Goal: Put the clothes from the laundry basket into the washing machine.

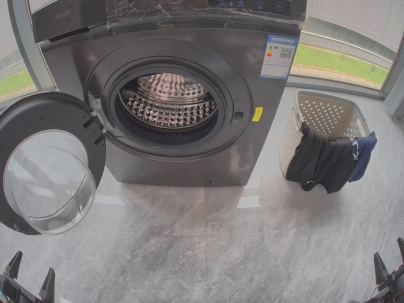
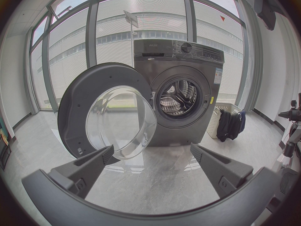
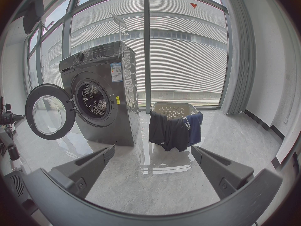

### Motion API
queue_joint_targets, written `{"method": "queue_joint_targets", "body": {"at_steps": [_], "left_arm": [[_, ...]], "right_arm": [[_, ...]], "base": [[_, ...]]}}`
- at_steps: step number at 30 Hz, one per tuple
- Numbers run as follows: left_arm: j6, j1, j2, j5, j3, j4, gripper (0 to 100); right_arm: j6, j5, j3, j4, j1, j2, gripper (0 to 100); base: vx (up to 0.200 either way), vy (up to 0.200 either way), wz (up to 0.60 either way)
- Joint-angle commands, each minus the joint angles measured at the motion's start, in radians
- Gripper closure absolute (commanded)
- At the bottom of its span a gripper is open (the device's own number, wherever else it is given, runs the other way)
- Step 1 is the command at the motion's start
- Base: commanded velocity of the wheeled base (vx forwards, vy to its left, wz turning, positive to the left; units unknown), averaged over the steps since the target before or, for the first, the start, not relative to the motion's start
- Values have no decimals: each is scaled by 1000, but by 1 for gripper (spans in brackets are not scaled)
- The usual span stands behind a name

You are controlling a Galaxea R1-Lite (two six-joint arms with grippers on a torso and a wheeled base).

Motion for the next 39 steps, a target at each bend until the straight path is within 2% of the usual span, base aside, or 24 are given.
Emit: {"method": "queue_joint_targets", "body": {"at_steps": [1,39], "left_arm": [[-1,0,-18,1,16,0,0],[-1,-2,-17,-1,16,0,0]], "right_arm": [[0,0,16,0,1,-13,0],[0,0,16,-1,1,-13,0]], "base": [[0,-200,0],[0,-200,0]]}}
